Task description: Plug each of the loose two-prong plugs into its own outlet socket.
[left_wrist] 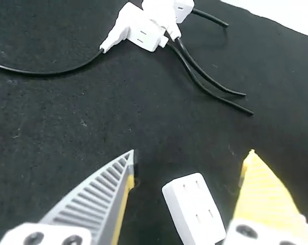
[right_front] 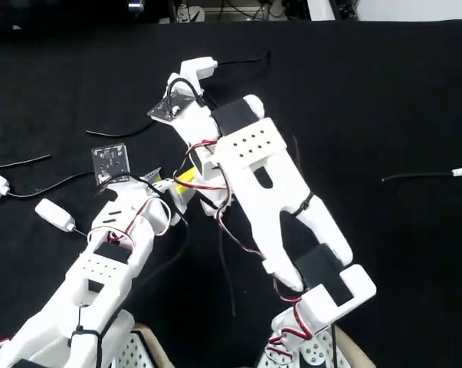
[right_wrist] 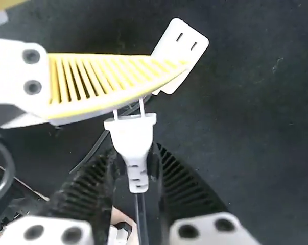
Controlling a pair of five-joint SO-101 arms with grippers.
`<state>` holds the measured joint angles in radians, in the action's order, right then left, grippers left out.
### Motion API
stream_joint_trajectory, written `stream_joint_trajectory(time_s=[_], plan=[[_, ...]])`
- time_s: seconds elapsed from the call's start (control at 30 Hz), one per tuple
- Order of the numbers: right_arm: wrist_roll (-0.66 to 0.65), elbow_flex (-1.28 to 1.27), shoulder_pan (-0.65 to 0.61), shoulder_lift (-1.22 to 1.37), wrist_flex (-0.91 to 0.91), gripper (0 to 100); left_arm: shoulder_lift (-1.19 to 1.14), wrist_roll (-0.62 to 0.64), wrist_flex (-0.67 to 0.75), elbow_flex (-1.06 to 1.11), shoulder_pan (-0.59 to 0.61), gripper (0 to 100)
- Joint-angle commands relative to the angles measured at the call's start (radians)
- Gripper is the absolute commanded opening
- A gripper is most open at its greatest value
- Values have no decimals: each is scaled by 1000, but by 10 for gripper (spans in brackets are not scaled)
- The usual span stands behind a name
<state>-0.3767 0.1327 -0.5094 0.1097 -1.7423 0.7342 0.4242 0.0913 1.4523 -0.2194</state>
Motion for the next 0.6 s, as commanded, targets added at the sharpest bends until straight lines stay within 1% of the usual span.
stream_joint_trajectory(time_s=[0.0, 0.27, 0.37, 0.57], plan=[[8, 82, 20, -56, -17, 12, 20, -14, 18, 10, -4, 329], [37, 203, 12, -47, -17, 12, 20, -14, 20, 15, -5, 329], [71, 202, 8, -47, -9, 12, 20, -14, 20, 15, -5, 329], [71, 196, 12, -45, -14, 12, 20, -14, 20, 15, -5, 329]])
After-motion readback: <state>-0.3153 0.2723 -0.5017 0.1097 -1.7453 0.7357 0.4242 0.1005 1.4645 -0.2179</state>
